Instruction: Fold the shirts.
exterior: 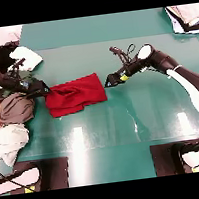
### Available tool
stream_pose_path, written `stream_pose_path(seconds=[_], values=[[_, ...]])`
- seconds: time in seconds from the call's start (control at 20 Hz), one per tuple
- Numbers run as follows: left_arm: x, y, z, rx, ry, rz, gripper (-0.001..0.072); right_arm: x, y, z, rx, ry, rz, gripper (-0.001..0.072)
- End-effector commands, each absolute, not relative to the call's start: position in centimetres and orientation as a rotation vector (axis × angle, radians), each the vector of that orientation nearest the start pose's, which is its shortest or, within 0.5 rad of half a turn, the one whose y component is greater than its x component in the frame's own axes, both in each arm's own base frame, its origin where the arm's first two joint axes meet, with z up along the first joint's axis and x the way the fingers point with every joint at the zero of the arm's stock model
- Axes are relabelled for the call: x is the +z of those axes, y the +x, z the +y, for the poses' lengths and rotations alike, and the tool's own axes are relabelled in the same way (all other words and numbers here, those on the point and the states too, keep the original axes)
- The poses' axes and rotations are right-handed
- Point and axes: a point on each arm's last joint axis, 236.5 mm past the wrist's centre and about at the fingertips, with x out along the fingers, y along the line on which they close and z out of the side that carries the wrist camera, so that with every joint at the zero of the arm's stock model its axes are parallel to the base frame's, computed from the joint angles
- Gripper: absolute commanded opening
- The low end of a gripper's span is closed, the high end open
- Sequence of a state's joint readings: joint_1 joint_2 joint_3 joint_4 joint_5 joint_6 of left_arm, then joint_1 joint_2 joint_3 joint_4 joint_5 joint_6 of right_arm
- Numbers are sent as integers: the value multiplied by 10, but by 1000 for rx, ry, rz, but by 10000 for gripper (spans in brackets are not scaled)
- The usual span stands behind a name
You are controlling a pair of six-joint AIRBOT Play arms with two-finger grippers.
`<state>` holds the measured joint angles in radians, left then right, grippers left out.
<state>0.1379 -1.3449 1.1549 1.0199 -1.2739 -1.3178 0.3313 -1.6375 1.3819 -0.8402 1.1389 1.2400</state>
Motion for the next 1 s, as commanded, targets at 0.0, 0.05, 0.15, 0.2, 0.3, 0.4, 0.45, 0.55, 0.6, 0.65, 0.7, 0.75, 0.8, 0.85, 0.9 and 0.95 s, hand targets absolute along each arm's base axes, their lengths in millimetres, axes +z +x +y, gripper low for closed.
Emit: stream_pose_path(seconds=[0.0,0.05,0.15,0.2,0.3,0.4,0.45,0.55,0.6,0.65,0.7,0.75,0.8,0.85,0.9,0.95], values=[[-16,369,-81,-386,-494,1363,638,-11,379,281,829,246,1334,491],[-15,370,-85,-397,-519,1361,637,-11,377,281,831,245,1338,492],[-10,371,-88,-413,-528,1359,231,-11,373,281,840,242,1353,491],[-7,368,-88,-426,-518,1369,34,-11,372,281,843,241,1360,491],[1,346,-93,-501,-482,1451,20,-11,371,281,845,240,1364,491],[3,318,-86,-510,-390,1535,20,-11,371,281,844,241,1362,490],[1,305,-74,-475,-289,1573,21,-11,371,281,844,241,1362,491],[-3,274,-61,-452,-176,1688,22,-11,372,281,843,241,1360,490],[-4,260,-62,-470,-176,1744,23,-11,372,281,842,241,1358,490],[-6,248,-64,-485,-188,1790,36,-11,373,281,840,241,1355,490],[-9,240,-64,-490,-195,1821,280,-11,373,281,840,242,1355,490],[-16,232,-64,-486,-201,1846,571,-11,373,281,839,241,1355,490],[-23,230,-63,-474,-202,1849,618,-11,373,281,840,241,1355,490],[-30,238,-62,-454,-200,1815,618,-12,373,281,839,241,1355,490],[-31,249,-61,-434,-204,1771,618,-12,373,281,839,241,1355,491],[-27,267,-60,-398,-224,1704,618,-11,373,281,840,241,1355,490]])
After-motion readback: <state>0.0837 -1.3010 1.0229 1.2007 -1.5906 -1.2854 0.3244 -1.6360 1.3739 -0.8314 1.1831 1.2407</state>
